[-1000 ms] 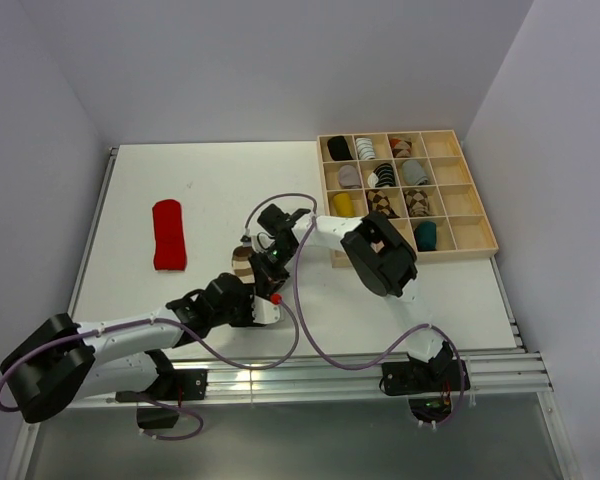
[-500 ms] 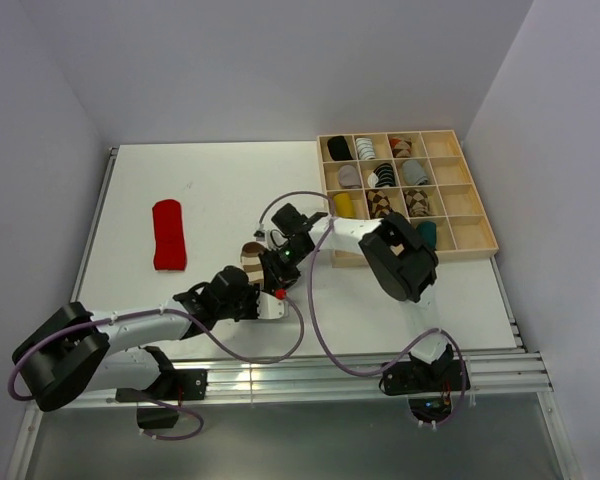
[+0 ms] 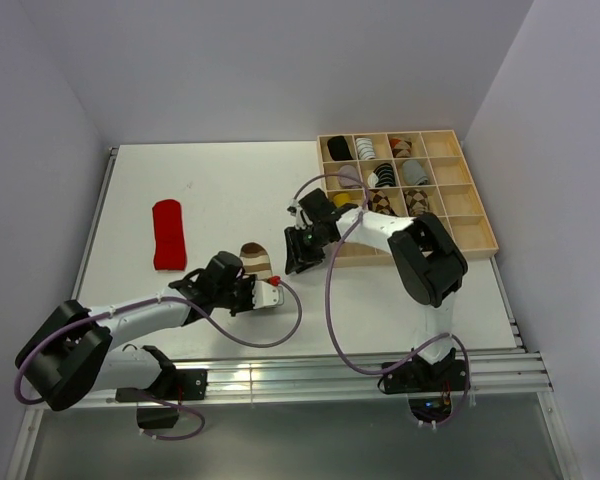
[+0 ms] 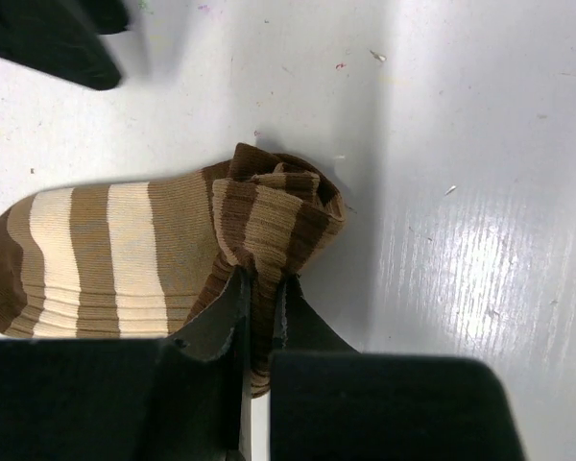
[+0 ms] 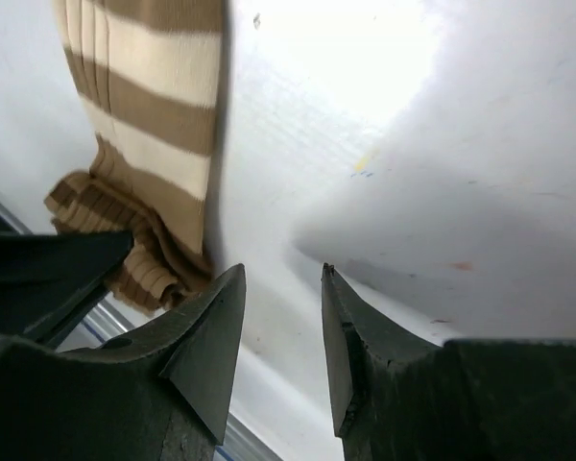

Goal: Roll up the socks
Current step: Roll the sock at the center of the board.

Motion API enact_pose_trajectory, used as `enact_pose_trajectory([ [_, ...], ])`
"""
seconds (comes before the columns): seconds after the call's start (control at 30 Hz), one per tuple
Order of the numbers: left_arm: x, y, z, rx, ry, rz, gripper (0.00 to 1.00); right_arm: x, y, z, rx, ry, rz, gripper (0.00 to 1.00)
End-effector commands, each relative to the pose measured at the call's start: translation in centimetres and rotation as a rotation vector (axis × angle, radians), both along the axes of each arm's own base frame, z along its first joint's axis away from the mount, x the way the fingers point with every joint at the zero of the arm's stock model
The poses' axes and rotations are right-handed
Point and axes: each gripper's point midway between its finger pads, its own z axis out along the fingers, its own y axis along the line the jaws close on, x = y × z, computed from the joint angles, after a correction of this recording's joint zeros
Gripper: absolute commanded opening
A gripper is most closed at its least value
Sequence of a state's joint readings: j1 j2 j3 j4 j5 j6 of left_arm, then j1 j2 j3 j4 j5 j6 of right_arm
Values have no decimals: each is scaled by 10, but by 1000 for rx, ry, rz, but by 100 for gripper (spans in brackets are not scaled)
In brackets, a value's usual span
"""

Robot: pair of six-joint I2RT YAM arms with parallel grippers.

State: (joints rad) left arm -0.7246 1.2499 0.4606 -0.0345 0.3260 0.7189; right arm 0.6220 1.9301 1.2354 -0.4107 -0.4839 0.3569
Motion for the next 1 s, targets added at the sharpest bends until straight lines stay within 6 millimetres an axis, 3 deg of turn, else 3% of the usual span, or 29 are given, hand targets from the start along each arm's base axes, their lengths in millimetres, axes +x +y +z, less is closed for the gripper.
enact_pose_trajectory([
  [0.0, -24, 14, -17, 61, 134, -17, 0, 31, 20, 29, 65, -86, -46, 44],
  [0.2, -22, 13, -13, 50, 143, -15, 0, 38, 60, 50, 169, -84, -6, 42],
  [0.4, -21, 11, -11, 42, 142, -16, 0, 27, 87, 36, 157, -44, 46, 38],
  [0.6, -19, 8, -9, 35, 147, -14, 0, 17, 101, 14, 128, -3, 72, 38],
  [0.73, -18, 6, -5, 25, 144, -14, 0, 20, 89, -8, 32, 1, 32, 37],
  [0.97, -25, 3, 5, 13, 179, -33, 0, 17, 37, -35, -149, -24, -82, 37],
])
